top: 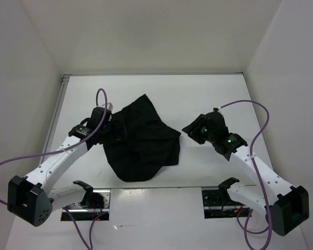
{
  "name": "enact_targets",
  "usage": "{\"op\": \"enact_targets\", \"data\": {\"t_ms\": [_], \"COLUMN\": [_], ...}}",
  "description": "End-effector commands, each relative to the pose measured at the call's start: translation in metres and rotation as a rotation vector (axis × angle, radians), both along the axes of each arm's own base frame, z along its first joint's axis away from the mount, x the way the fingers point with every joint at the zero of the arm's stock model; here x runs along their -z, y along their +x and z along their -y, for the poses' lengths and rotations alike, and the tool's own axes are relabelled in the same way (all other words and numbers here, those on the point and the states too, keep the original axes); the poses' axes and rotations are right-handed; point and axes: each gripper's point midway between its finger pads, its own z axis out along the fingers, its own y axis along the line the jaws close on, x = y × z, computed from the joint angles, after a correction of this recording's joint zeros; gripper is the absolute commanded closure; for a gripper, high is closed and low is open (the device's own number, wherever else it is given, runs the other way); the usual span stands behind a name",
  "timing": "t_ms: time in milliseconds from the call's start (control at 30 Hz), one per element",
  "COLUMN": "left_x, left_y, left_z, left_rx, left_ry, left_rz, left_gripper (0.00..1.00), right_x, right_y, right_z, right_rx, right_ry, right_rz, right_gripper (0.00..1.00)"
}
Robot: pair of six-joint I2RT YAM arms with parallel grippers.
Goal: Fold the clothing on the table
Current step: Grab the skirt from the pile, then move the skirt to the center of the board
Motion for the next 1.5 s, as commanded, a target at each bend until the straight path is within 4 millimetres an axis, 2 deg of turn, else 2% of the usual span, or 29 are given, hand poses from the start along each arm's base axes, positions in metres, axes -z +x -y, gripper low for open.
{"op": "enact_targets", "data": {"t_ms": [0, 67, 100, 133, 167, 200, 233, 267, 333, 367, 500, 567, 700, 833, 867, 900, 933, 1000, 1033, 1067, 1100, 1200, 1233, 1267, 1300, 1333, 1367, 1433, 1467], "left_x": [-0.009, -0.011, -0.004, -0.015, -0.015, 0.004, 0.007, 0.001, 0.028, 0.023, 0.022, 0.025, 0.041, 0.055, 0.062, 0.067, 0.067, 0.060, 0.051, 0.012, -0.012, -0.109, -0.169, -0.204, -0.231, -0.276, -0.293, -0.317, -0.322], "left_y": [0.007, 0.011, 0.016, 0.024, 0.029, 0.032, 0.038, 0.045, 0.052, 0.057, 0.058, 0.056, 0.059, 0.060, 0.059, 0.059, 0.063, 0.069, 0.074, 0.084, 0.087, 0.078, 0.079, 0.072, 0.067, 0.055, 0.049, 0.043, 0.037], "left_z": [0.010, 0.017, 0.022, 0.030, 0.036, 0.038, 0.040, 0.046, 0.055, 0.057, 0.087, 0.093, 0.096, 0.096, 0.100, 0.100, 0.102, 0.109, 0.112, 0.137, 0.151, 0.192, 0.202, 0.203, 0.202, 0.196, 0.194, 0.176, 0.173], "left_rx": [0.016, 0.077, 0.108, 0.167, 0.201, 0.224, 0.242, 0.288, 0.317, 0.317, 0.390, 0.405, 0.399, 0.396, 0.404, 0.402, 0.402, 0.405, 0.407, 0.470, 0.523, 0.721, 0.775, 0.815, 0.835, 0.854, 0.874, 0.851, 0.851], "left_ry": [-0.054, -0.056, -0.046, -0.030, -0.010, 0.040, 0.061, 0.065, 0.068, 0.062, -0.078, -0.112, -0.115, -0.108, -0.103, -0.100, -0.099, -0.106, -0.110, -0.165, -0.193, -0.320, -0.359, -0.388, -0.406, -0.425, -0.431, -0.428, -0.428], "left_rz": [0.020, 0.028, 0.010, 0.041, 0.040, -0.035, -0.054, -0.056, -0.139, -0.119, -0.117, -0.129, -0.173, -0.206, -0.221, -0.235, -0.241, -0.227, -0.209, -0.121, -0.071, 0.086, 0.210, 0.287, 0.344, 0.448, 0.496, 0.548, 0.556], "left_gripper": [0.00, 0.00, 0.00, 0.00, 0.00, 0.00, 0.00, 0.00, 0.00, 0.00, 0.00, 0.00, 0.00, 0.02, 0.05, 0.20, 0.34, 0.74, 1.00, 1.00, 1.00, 1.00, 1.00, 1.00, 1.00, 1.00, 1.00, 1.00, 1.00], "right_x": [-0.001, -0.001, -0.003, -0.003, -0.003, -0.003, -0.003, -0.006, -0.006, -0.007, -0.009, -0.011, -0.022, -0.017, -0.019, -0.019, -0.019, -0.019, -0.022, -0.022, -0.025, -0.028, -0.028, -0.029, -0.029, -0.029, -0.033, -0.032, -0.040], "right_y": [0.004, 0.004, 0.004, 0.004, 0.004, 0.004, 0.004, 0.003, 0.003, 0.001, -0.005, -0.008, -0.012, -0.017, -0.017, -0.017, -0.017, -0.017, -0.018, -0.017, -0.018, -0.017, -0.016, -0.017, -0.017, -0.018, -0.017, -0.020, -0.021], "right_z": [-0.002, -0.002, -0.002, -0.002, -0.002, -0.002, -0.002, -0.001, -0.001, 0.000, 0.006, 0.010, 0.016, 0.018, 0.018, 0.018, 0.018, 0.018, 0.018, 0.020, 0.020, 0.022, 0.023, 0.025, 0.025, 0.028, 0.031, 0.037, 0.041], "right_rx": [0.010, 0.010, 0.010, 0.010, 0.010, 0.010, 0.010, 0.010, 0.010, 0.010, 0.032, 0.046, 0.076, 0.082, 0.082, 0.087, 0.087, 0.087, 0.087, 0.095, 0.095, 0.109, 0.122, 0.130, 0.130, 0.145, 0.160, 0.182, 0.201], "right_ry": [0.019, 0.019, 0.023, 0.023, 0.023, 0.023, 0.023, 0.027, 0.027, 0.027, 0.029, 0.035, 0.063, 0.067, 0.072, 0.079, 0.079, 0.079, 0.084, 0.080, 0.084, 0.092, 0.095, 0.092, 0.092, 0.092, 0.092, 0.086, 0.091], "right_rz": [0.012, 0.012, 0.020, 0.020, 0.020, 0.020, 0.020, 0.029, 0.029, 0.029, 0.040, 0.048, 0.095, 0.083, 0.091, 0.088, 0.088, 0.088, 0.098, 0.100, 0.108, 0.117, 0.117, 0.121, 0.121, 0.120, 0.138, 0.136, 0.167], "right_gripper": [0.50, 0.50, 0.50, 0.50, 0.50, 0.50, 0.50, 0.50, 0.50, 0.50, 0.50, 0.49, 0.47, 0.47, 0.47, 0.47, 0.47, 0.47, 0.47, 0.47, 0.47, 0.47, 0.47, 0.47, 0.47, 0.47, 0.47, 0.47, 0.47]}}
